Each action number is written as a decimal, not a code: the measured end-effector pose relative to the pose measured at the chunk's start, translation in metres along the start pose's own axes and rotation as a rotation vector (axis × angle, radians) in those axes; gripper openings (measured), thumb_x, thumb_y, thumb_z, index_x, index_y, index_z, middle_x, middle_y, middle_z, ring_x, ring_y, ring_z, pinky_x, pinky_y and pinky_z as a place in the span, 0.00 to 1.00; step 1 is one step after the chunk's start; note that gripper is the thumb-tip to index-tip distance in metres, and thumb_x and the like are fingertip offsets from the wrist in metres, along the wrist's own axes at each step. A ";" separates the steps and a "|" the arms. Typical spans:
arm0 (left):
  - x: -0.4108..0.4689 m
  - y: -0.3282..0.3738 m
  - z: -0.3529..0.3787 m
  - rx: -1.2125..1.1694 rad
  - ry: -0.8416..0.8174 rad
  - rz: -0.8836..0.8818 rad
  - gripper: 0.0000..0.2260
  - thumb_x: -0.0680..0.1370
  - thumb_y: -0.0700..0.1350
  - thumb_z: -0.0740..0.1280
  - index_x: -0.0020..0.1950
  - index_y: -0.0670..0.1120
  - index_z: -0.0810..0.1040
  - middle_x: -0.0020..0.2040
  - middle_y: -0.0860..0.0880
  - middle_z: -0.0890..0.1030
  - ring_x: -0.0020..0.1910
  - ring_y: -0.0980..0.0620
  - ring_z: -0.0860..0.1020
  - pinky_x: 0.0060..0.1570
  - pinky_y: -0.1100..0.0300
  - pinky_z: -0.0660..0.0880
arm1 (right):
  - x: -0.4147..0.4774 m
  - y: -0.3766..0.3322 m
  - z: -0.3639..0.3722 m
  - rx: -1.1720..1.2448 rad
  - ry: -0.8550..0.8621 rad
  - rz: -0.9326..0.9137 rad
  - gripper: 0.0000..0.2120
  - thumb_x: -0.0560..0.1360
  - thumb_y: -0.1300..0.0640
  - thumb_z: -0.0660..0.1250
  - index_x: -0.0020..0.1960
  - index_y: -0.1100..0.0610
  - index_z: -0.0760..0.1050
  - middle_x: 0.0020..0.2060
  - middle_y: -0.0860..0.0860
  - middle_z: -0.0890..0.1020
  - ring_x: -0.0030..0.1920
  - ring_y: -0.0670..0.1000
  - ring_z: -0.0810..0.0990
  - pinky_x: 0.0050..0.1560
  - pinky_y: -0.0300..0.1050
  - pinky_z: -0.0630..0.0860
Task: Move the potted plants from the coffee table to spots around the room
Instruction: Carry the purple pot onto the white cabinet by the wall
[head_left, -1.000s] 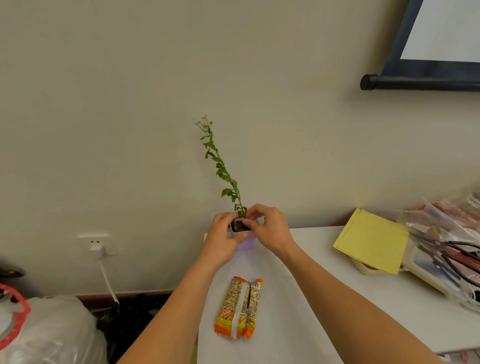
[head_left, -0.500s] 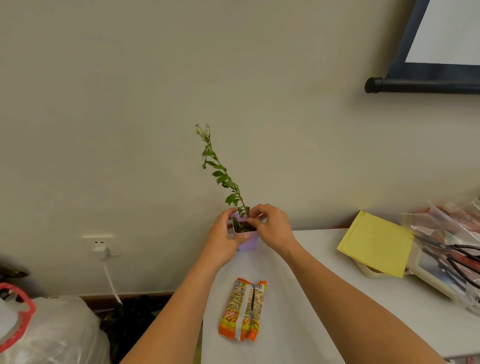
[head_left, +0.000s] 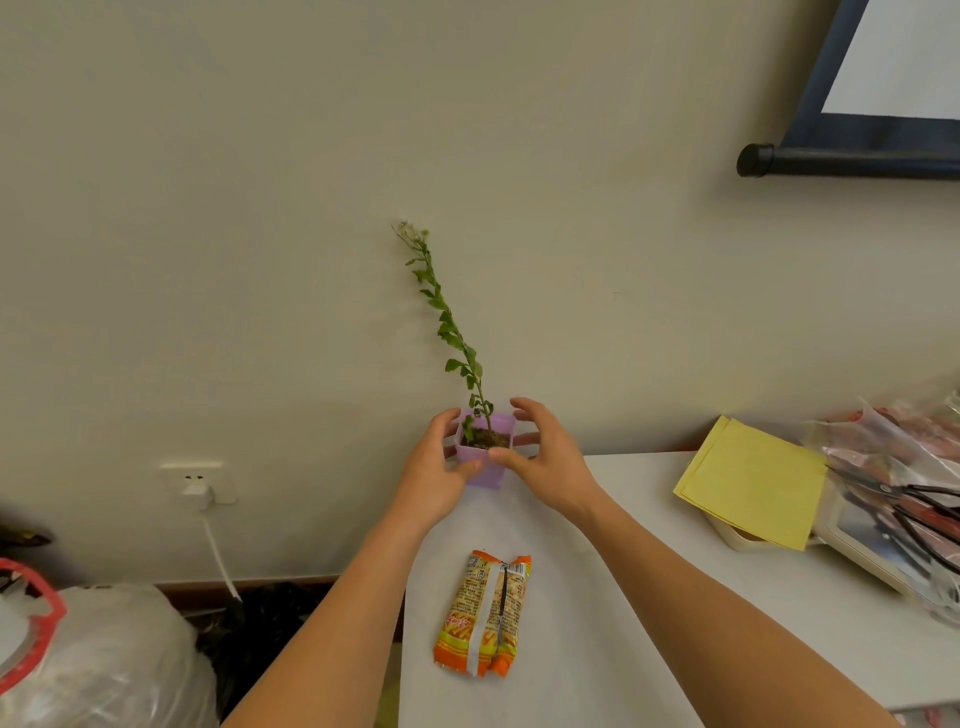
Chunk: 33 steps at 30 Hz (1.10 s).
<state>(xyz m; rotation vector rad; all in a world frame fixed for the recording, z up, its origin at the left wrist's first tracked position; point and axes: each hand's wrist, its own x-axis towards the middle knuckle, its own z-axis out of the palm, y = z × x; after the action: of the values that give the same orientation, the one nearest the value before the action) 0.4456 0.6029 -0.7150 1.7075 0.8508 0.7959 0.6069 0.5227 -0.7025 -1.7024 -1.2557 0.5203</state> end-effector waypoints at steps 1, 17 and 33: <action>0.000 -0.001 0.001 -0.001 -0.013 -0.012 0.32 0.77 0.36 0.72 0.77 0.50 0.65 0.71 0.49 0.75 0.65 0.50 0.77 0.57 0.60 0.79 | 0.000 0.001 -0.001 0.041 -0.018 0.016 0.33 0.75 0.50 0.75 0.75 0.49 0.65 0.63 0.44 0.74 0.53 0.43 0.79 0.44 0.33 0.78; 0.001 -0.006 -0.016 0.037 0.001 -0.073 0.35 0.75 0.36 0.74 0.78 0.50 0.63 0.70 0.50 0.74 0.60 0.50 0.77 0.39 0.70 0.79 | 0.008 -0.001 0.019 0.123 -0.196 0.100 0.37 0.75 0.65 0.74 0.77 0.48 0.61 0.65 0.53 0.75 0.58 0.53 0.81 0.52 0.49 0.84; 0.001 -0.005 -0.012 0.030 -0.013 -0.103 0.39 0.73 0.34 0.76 0.79 0.49 0.61 0.71 0.47 0.74 0.62 0.51 0.76 0.48 0.68 0.76 | -0.001 0.001 0.010 0.093 -0.141 0.162 0.40 0.75 0.59 0.76 0.79 0.49 0.57 0.67 0.55 0.74 0.60 0.55 0.80 0.58 0.54 0.81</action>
<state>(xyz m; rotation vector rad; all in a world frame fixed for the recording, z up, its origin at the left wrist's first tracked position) 0.4353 0.6105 -0.7171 1.6796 0.9382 0.7051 0.5996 0.5262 -0.7082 -1.7215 -1.1782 0.7949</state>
